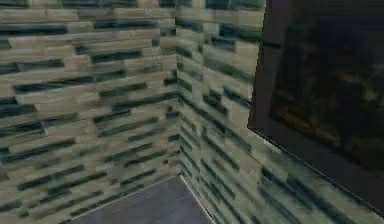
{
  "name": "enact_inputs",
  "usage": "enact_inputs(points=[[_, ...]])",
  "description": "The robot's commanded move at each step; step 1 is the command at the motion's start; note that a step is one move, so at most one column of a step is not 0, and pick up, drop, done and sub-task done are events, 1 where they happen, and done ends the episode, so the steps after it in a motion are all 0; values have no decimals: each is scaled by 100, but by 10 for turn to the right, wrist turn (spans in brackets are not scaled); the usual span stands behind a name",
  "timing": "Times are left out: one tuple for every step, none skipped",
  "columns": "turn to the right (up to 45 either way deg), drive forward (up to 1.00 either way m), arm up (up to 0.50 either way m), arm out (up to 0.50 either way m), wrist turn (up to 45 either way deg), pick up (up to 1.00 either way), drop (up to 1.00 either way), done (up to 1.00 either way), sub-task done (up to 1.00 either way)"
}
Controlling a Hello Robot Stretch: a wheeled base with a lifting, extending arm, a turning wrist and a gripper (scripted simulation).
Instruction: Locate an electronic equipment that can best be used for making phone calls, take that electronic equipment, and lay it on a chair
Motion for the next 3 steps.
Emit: enact_inputs(points=[[-420, 0, 0, 0, 0, 0, 0, 0, 0], [0, 60, 0, 0, 0, 0, 0, 0, 0], [-360, 0, 0, 0, 0, 0, 0, 0, 0]])
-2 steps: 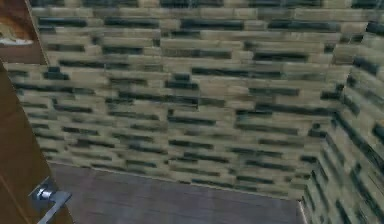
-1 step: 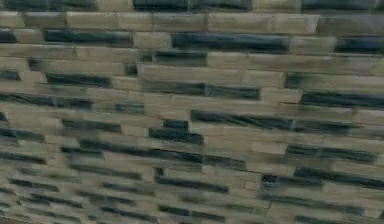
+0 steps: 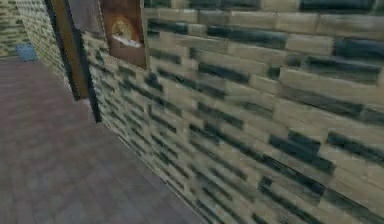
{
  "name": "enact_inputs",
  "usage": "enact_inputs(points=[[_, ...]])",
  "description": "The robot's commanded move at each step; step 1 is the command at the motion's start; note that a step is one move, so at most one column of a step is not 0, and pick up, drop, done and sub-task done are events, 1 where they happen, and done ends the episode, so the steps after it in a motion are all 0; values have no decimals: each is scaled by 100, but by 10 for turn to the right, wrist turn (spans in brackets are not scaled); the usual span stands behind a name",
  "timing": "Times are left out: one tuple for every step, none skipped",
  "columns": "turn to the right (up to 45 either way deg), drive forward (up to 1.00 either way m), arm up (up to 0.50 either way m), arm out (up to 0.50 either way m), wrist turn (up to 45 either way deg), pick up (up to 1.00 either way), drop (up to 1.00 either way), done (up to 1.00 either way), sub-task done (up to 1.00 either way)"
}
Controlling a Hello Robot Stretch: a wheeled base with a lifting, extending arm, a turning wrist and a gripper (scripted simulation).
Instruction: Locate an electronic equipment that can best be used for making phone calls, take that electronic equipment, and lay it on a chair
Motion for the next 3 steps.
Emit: enact_inputs(points=[[0, 30, 0, 0, 0, 0, 0, 0, 0], [-360, 0, 0, 0, 0, 0, 0, 0, 0], [0, 100, 0, 0, 0, 0, 0, 0, 0]])
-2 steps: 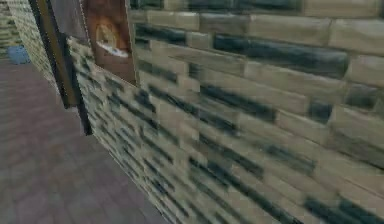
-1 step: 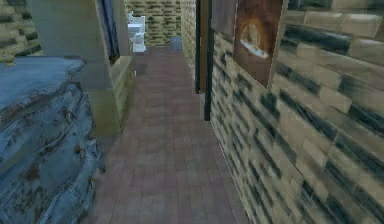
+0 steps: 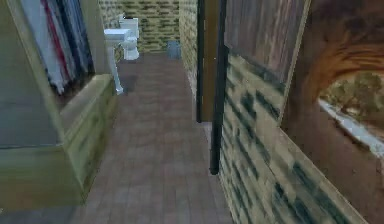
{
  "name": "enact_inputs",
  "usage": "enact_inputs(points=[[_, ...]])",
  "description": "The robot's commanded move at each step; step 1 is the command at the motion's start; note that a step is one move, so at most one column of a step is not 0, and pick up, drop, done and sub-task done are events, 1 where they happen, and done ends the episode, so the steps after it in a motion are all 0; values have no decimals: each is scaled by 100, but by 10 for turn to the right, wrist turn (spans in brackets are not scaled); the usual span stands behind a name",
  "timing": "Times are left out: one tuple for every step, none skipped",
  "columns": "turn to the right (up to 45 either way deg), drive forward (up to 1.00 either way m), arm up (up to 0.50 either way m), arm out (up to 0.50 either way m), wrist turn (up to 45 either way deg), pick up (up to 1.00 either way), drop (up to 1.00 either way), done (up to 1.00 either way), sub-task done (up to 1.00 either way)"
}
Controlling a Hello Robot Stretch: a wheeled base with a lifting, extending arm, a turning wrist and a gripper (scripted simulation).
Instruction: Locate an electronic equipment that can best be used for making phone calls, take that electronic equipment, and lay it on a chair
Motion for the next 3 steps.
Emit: enact_inputs(points=[[0, 100, 0, 0, 0, 0, 0, 0, 0], [-30, 0, 0, 0, 0, 0, 0, 0, 0], [-450, 0, 0, 0, 0, 0, 0, 0, 0]])
